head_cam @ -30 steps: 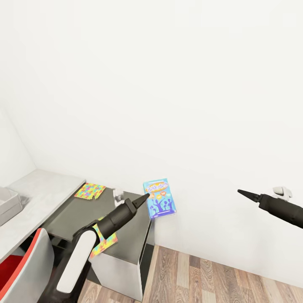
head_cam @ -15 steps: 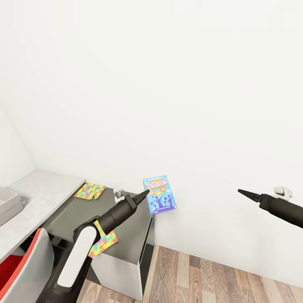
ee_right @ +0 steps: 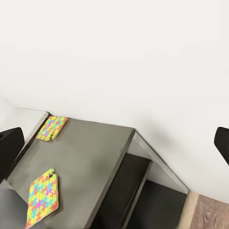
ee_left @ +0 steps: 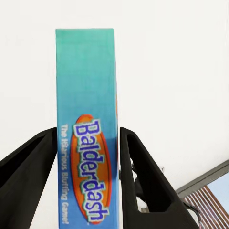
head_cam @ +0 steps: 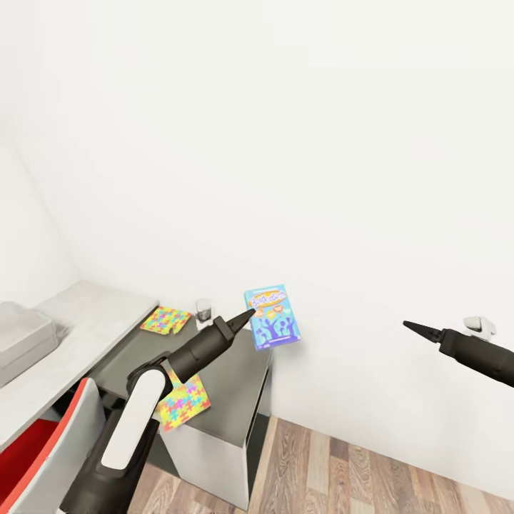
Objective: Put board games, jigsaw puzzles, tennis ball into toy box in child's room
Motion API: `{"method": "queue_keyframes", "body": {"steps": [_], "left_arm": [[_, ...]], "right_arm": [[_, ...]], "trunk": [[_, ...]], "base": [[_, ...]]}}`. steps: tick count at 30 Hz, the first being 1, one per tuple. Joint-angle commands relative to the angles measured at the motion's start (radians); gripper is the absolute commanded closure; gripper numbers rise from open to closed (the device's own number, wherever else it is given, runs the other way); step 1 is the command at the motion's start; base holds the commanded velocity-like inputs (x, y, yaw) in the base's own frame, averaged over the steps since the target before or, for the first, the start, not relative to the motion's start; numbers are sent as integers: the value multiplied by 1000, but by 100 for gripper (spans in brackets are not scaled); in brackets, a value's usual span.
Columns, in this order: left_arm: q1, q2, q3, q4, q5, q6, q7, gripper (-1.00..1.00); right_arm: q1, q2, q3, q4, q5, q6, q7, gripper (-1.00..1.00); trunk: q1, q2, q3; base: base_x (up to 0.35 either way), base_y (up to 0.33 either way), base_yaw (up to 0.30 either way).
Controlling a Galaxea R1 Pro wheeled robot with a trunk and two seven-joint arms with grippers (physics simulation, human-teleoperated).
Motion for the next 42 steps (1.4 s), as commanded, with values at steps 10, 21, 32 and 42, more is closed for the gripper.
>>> {"method": "queue_keyframes", "body": {"steps": [10,21,32,42], "left_arm": [[-17,-5,-2,-30,47,79,-11,100],[-37,0,-1,-36,81,117,-20,100],[-47,9,9,-37,91,163,-27,100],[-43,12,34,-36,92,179,-66,100]], "right_arm": [[-6,3,30,2,10,5,1,-100],[-8,8,82,3,14,5,-2,-100],[-9,14,93,3,14,5,-2,-100],[-9,15,95,3,15,5,-1,-100]], "trunk": [[1,-2,-2],[1,-2,-2],[1,-2,-2],[1,-2,-2]], "base": [[0,0,275],[0,0,295],[0,0,299],[0,0,300]]}}
